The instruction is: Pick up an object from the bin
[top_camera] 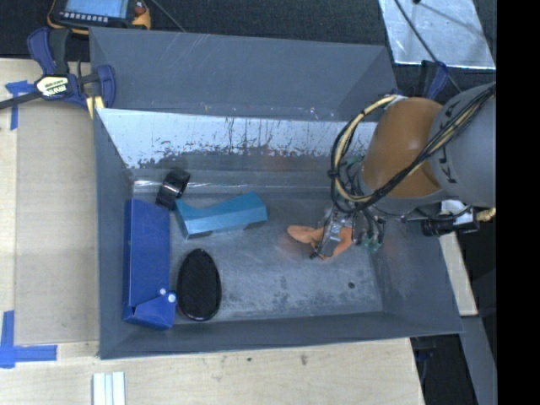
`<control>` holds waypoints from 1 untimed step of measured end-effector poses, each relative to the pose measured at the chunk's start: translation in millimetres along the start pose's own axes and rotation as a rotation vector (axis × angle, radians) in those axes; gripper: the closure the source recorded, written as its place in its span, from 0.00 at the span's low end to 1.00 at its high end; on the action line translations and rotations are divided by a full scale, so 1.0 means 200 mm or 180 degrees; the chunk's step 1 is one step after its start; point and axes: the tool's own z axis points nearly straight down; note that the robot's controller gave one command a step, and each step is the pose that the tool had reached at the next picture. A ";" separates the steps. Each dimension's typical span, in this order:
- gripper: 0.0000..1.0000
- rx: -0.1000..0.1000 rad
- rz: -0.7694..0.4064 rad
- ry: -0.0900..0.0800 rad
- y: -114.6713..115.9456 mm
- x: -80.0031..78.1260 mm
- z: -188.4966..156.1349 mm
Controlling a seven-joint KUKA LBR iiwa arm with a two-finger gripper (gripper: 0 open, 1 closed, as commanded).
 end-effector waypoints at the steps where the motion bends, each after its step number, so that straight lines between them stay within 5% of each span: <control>1: 1.00 0.0004 -0.0002 0.0021 0.00 0.01 -0.11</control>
Offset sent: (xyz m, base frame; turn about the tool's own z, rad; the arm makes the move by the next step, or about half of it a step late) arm 0.0001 0.0002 0.0004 0.0000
